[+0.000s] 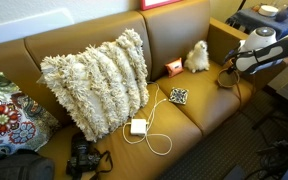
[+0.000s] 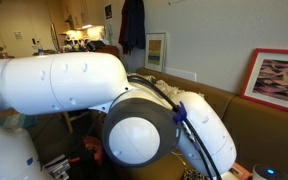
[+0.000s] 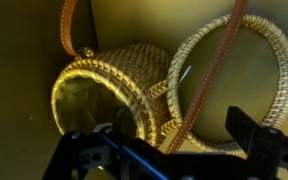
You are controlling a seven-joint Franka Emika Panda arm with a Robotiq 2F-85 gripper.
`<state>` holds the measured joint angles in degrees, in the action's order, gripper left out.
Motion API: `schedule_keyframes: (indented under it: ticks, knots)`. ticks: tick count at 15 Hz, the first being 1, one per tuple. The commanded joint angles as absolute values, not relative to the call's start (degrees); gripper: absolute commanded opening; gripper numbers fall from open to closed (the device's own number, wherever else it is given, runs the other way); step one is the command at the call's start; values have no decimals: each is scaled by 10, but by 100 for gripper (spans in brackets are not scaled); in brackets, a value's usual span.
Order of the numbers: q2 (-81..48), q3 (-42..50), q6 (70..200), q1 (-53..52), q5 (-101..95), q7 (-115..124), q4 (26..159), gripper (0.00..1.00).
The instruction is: Move the brown bag to the left
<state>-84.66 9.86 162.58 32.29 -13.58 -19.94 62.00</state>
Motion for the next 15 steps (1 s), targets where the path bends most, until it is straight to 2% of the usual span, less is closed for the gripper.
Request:
schedule_keyframes:
  ticks: [1,15]
  knots:
    - [-847,107,1629,326,-136,-211,635,100]
    - [-847,116,1624,319,-132,-201,630,100]
